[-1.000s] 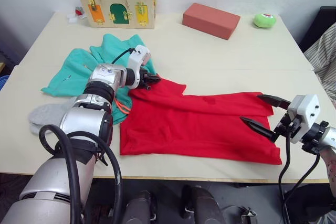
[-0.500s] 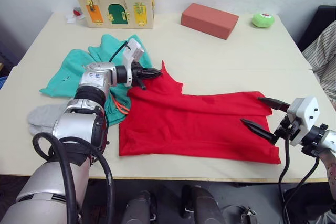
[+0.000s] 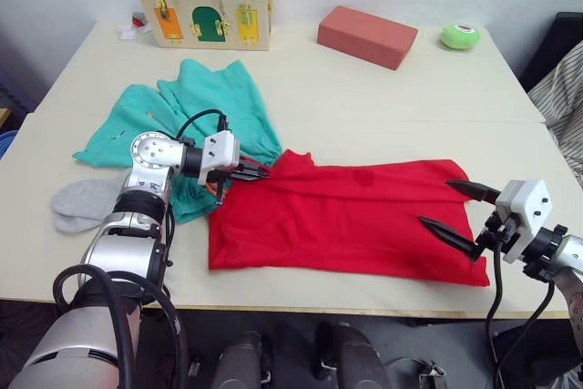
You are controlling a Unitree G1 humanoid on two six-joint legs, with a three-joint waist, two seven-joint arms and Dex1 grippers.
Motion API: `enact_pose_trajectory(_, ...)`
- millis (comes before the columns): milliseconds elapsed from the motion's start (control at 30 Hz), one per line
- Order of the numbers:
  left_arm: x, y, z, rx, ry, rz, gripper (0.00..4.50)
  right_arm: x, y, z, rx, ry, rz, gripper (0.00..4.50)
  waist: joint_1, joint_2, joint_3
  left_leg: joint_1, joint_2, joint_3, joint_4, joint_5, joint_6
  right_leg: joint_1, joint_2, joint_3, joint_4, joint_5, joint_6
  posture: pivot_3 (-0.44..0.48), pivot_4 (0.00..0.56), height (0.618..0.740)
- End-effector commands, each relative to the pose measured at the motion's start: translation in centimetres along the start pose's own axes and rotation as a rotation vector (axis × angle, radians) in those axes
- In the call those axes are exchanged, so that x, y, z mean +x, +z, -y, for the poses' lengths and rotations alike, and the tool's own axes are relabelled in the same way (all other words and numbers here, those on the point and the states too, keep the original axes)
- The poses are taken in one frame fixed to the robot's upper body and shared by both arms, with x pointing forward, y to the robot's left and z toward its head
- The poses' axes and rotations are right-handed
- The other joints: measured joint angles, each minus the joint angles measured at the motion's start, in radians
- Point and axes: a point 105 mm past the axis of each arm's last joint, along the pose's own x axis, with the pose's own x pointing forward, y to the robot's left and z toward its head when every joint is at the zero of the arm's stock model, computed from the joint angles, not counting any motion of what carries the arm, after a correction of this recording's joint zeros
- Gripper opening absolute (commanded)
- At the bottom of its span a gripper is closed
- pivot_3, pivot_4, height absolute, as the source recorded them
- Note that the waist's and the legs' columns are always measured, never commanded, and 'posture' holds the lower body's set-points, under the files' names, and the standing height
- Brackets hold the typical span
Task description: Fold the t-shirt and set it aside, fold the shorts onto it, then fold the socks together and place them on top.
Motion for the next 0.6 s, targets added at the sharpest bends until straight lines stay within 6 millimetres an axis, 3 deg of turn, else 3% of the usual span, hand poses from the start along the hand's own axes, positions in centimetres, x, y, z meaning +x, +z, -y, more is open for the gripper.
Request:
enact_pose_trajectory(33, -0.4, 0.3, 0.7, 0.146, -0.032, -0.017, 0.03, -0.5, 1.1, 0.0, -0.037, -0.025, 0.037, 4.5, 0.0, 0.0, 0.0, 0.0, 0.0, 0.0, 0.0, 0.0, 0.0, 0.0, 0.0, 0.0, 0.0, 0.0, 0.0, 0.0, 0.15, 0.74)
enact_pose_trajectory(333, -1.8, -0.9, 2.8, 0.236, -0.102, -0.075, 0.03, -0.8, 0.3, -0.2, -0.01, -0.039, 0.021, 4.5, -0.002, 0.0, 0.0, 0.0, 0.0, 0.0, 0.0, 0.0, 0.0, 0.0, 0.0, 0.0, 0.0, 0.0, 0.0, 0.0, 0.15, 0.74)
enact_pose_trajectory(600, -2.4, -1.1, 1.6, 0.063, 0.03, -0.024, 0.03, -1.0, -0.4, -0.4, 0.01, -0.045, 0.008, 4.5, -0.001, 0.0, 0.0, 0.0, 0.0, 0.0, 0.0, -0.001, 0.002, 0.0, 0.0, 0.0, 0.0, 0.0, 0.0, 0.0, 0.15, 0.74)
